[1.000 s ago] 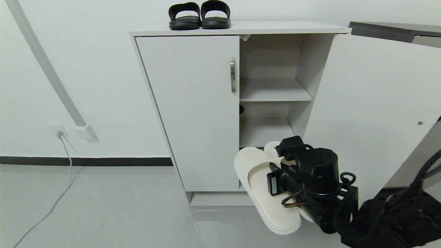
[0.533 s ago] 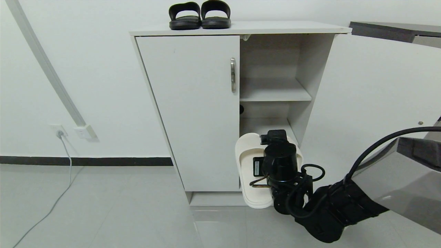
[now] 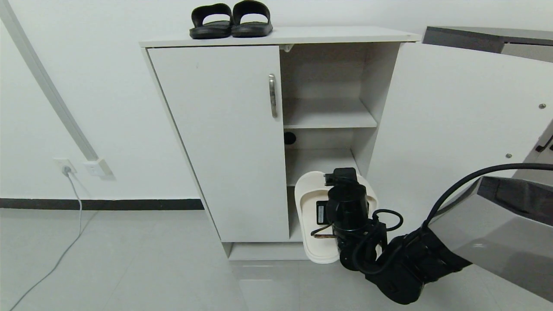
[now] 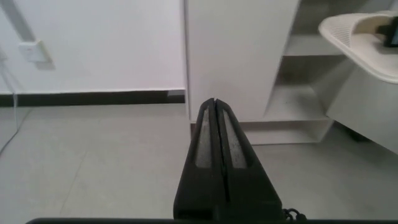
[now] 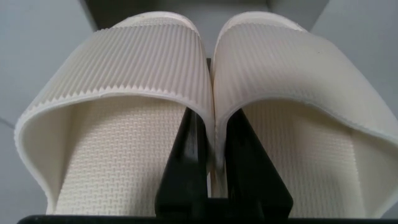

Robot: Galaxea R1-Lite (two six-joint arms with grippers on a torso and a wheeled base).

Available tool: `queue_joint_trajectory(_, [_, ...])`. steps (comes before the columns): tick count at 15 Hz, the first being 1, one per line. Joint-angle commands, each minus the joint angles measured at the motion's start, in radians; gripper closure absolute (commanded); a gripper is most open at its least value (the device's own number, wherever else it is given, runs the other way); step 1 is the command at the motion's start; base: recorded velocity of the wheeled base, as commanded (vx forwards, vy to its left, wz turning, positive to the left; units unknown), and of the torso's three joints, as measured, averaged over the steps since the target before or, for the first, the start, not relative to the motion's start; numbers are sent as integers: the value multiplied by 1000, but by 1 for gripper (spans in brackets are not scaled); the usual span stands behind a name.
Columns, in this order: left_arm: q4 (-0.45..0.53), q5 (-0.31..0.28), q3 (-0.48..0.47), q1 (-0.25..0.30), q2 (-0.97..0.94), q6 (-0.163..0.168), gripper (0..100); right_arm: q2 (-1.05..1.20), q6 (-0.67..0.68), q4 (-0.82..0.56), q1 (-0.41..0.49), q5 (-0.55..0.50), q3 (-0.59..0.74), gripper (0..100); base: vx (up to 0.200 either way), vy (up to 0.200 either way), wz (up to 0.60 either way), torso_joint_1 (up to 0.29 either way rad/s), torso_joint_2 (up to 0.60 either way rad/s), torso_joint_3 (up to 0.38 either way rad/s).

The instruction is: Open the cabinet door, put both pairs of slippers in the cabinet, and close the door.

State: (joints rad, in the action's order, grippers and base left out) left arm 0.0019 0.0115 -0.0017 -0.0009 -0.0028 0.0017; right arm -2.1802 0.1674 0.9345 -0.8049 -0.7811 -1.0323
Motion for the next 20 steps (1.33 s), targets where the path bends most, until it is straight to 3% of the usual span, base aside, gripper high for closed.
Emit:
queue_joint_trajectory(1, [1,2,0,-1,3,0,100,-16,0,0,10,0,-3,100,0,0,0,0,0,0])
queue_joint_trajectory(16, [1,-1,0,-1,3,0,100,-85,7,35,24,51,-31,100,0,0,0,0,0,0])
queue_joint_trajectory(20, [1,-1,0,-1,3,0,100,-82,-5,35,27,51,-57,100,0,0,0,4,4,-162])
